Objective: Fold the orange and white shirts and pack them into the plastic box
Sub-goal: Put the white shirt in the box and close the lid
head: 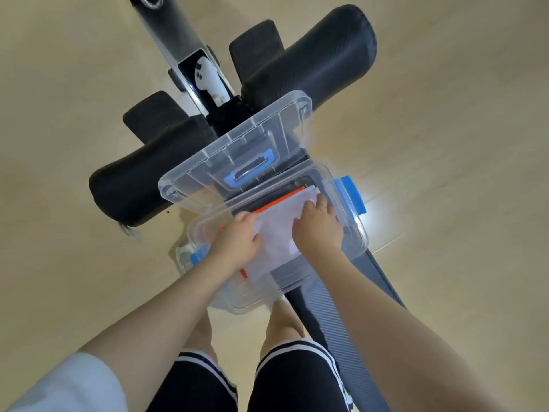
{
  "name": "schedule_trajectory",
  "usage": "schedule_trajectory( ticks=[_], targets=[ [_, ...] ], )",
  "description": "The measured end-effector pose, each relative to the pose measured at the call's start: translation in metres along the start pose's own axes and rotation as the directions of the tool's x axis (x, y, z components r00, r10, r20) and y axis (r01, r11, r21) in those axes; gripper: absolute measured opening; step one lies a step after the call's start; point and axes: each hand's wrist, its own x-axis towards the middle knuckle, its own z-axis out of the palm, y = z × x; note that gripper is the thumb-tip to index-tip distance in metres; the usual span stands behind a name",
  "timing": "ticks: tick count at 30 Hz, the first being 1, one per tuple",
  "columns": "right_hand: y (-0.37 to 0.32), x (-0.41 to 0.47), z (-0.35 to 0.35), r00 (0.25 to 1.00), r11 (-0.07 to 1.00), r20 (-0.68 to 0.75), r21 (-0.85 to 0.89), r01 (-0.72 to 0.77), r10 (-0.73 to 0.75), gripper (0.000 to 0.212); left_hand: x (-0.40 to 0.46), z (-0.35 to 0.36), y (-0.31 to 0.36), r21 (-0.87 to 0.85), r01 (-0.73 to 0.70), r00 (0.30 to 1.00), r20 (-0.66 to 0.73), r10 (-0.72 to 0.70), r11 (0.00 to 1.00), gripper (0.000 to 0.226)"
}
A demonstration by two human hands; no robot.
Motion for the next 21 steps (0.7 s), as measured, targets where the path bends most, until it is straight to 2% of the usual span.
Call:
schedule_trajectory(
  ticks=[2, 4, 6, 8, 10, 12, 14, 16, 19, 21],
  targets=[
    [-0.017, -0.012, -0.018, 0.973, 0.977, -0.178, 0.131, 0.169, -0.145, 0.030, -0.016, -0.037, 0.007, -0.022, -0.181, 0.969, -0.174, 0.175, 0.983, 0.036],
    [-0.042, -0.026, -0.038, 0.961, 0.888, -0.232, 0.395, 0.235, -0.151, 0.024, -0.030, -0.074, 0.008, 0.040, -0.351, 0.886, -0.310, 0.346, 0.935, 0.028],
    [-0.072, -0.032, -0.055, 0.981, 0.698, -0.178, 0.694, 0.176, -0.071, 0.020, -0.036, -0.108, 0.002, 0.078, -0.414, 0.834, -0.366, 0.413, 0.907, 0.025],
    [-0.103, -0.030, -0.065, 0.994, 0.521, -0.112, 0.849, 0.091, 0.009, 0.014, -0.037, -0.139, -0.008, 0.104, -0.429, 0.819, -0.374, 0.435, 0.897, 0.025],
    [-0.132, -0.022, -0.068, 0.995, 0.435, -0.062, 0.900, 0.025, 0.072, 0.014, -0.035, -0.169, -0.022, 0.142, -0.457, 0.799, -0.367, 0.476, 0.878, 0.026],
    [-0.157, -0.012, -0.068, 0.985, 0.444, -0.048, 0.896, -0.033, 0.169, 0.018, -0.034, -0.196, -0.038, 0.161, -0.487, 0.784, -0.351, 0.511, 0.858, 0.026],
    [-0.174, -0.003, -0.066, 0.954, 0.431, -0.055, 0.899, -0.082, 0.296, 0.022, -0.032, -0.217, -0.051, 0.172, -0.504, 0.779, -0.331, 0.532, 0.846, 0.026],
    [-0.188, 0.001, -0.065, 0.912, 0.343, -0.026, 0.930, -0.128, 0.410, 0.025, -0.028, -0.231, -0.064, 0.193, -0.510, 0.787, -0.289, 0.545, 0.838, 0.026],
    [-0.202, 0.002, -0.064, 0.854, 0.230, -0.006, 0.964, -0.133, 0.520, 0.033, -0.021, -0.240, -0.081, 0.219, -0.512, 0.808, -0.204, 0.552, 0.831, 0.025],
    [-0.205, 0.000, -0.064, 0.828, 0.218, -0.047, 0.972, -0.092, 0.559, 0.037, -0.020, -0.241, -0.085, 0.236, -0.518, 0.821, -0.131, 0.555, 0.822, 0.025]
  ],
)
